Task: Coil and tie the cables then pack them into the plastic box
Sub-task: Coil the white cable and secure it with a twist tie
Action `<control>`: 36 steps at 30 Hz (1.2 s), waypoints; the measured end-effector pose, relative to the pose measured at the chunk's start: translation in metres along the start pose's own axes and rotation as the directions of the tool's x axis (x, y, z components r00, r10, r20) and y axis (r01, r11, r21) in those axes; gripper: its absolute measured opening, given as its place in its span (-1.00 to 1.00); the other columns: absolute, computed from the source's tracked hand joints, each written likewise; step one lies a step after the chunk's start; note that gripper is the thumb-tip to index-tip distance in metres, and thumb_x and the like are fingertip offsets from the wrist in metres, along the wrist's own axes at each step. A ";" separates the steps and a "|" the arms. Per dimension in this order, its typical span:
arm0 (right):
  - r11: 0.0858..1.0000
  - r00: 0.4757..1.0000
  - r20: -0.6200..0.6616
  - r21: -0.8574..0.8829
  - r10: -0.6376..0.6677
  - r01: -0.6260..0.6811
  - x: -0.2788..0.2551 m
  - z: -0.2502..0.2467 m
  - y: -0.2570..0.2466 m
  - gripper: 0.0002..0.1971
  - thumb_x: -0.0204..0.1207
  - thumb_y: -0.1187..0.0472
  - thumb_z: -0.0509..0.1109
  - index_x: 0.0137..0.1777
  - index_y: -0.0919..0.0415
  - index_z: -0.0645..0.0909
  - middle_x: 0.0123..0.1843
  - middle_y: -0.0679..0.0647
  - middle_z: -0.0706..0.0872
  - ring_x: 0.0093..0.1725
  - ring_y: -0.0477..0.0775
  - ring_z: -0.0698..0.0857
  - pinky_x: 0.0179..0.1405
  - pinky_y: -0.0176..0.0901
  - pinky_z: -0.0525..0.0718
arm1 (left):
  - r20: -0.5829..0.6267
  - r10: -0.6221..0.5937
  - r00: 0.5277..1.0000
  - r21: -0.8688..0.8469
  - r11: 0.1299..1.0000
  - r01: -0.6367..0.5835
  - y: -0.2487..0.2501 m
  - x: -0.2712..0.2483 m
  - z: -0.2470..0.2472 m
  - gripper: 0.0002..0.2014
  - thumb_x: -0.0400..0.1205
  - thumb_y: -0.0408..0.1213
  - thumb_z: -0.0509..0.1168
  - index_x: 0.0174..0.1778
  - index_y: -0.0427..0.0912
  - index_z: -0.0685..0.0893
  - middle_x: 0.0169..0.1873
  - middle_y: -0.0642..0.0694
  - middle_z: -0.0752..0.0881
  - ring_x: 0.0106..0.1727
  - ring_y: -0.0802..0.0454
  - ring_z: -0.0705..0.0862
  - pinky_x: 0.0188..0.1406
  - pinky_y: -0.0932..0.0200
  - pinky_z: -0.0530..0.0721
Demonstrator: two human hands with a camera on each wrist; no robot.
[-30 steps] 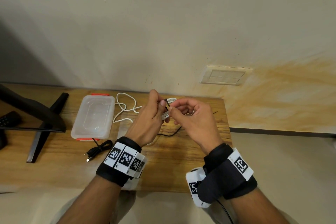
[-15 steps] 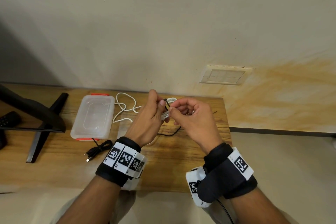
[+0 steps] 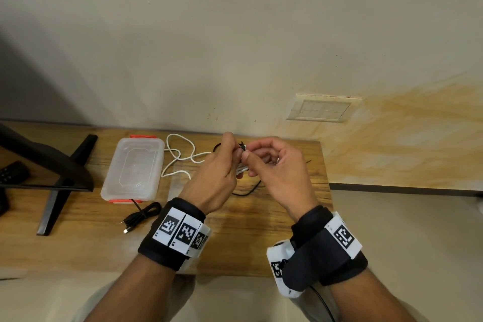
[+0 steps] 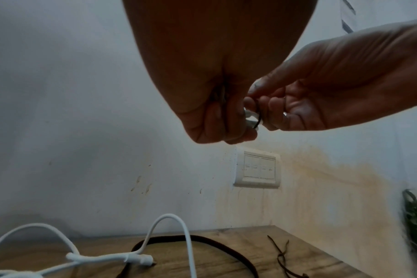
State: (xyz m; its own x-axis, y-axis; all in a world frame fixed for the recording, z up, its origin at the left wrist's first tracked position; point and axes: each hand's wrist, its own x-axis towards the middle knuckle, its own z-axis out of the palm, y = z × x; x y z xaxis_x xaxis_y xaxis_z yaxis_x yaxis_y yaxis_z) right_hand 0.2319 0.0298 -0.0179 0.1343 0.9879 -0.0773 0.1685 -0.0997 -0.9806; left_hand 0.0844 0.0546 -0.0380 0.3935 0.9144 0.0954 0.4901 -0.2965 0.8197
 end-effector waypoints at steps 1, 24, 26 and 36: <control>0.999 1.000 0.015 -0.026 -0.018 0.018 0.000 -0.001 0.000 -0.77 0.54 0.27 0.56 0.17 0.09 0.72 -0.19 0.05 0.85 -0.26 -0.03 0.81 -0.11 -0.14 0.81 | 0.022 0.018 1.000 0.017 1.000 -0.018 -0.002 0.000 0.000 -0.85 0.84 -0.23 -0.01 -0.03 -0.16 0.29 -0.32 -0.09 0.57 -0.40 0.14 0.52 -0.49 0.35 0.45; 0.732 0.884 0.273 -0.495 -0.380 0.468 -0.005 0.001 0.009 -0.77 0.45 0.39 0.17 -0.02 0.07 0.47 -0.12 0.01 0.63 -0.12 0.10 0.69 -0.12 0.07 0.76 | 0.289 -0.368 0.884 -0.741 0.499 0.450 -0.007 0.001 0.004 -0.65 0.85 -0.15 -0.06 -0.12 -0.22 0.52 -0.40 -0.15 0.55 -0.54 0.13 0.30 -0.46 0.18 0.14; 0.708 0.884 0.266 -0.530 -0.384 0.467 -0.007 0.001 0.006 -0.79 0.45 0.32 0.14 0.03 0.07 0.46 -0.12 0.03 0.66 -0.11 0.10 0.70 -0.16 0.09 0.77 | 0.321 -0.367 0.873 -0.771 0.435 0.466 -0.004 0.000 0.004 -0.65 0.84 -0.15 -0.06 -0.08 -0.23 0.52 -0.39 -0.15 0.55 -0.53 0.12 0.30 -0.48 0.21 0.16; 0.833 0.916 0.243 -0.390 -0.318 0.393 -0.010 0.002 0.003 -0.59 0.45 0.63 0.20 0.09 0.12 0.51 -0.04 0.02 0.75 0.02 -0.08 0.78 0.11 -0.06 0.79 | 0.302 -0.377 0.876 -0.814 0.376 0.442 -0.002 -0.007 -0.007 -0.44 0.78 0.17 -0.10 -0.11 -0.21 0.59 -0.38 -0.13 0.56 -0.47 0.05 0.35 -0.34 0.06 0.10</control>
State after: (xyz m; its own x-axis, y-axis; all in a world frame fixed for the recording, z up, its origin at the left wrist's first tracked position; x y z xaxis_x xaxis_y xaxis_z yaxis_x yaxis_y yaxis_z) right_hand 0.2288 0.0201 -0.0203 -0.1678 0.9658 0.1977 0.5742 0.2587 -0.7768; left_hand 0.0755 0.0509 -0.0365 0.3945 0.8293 -0.3957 -0.2746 0.5173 0.8105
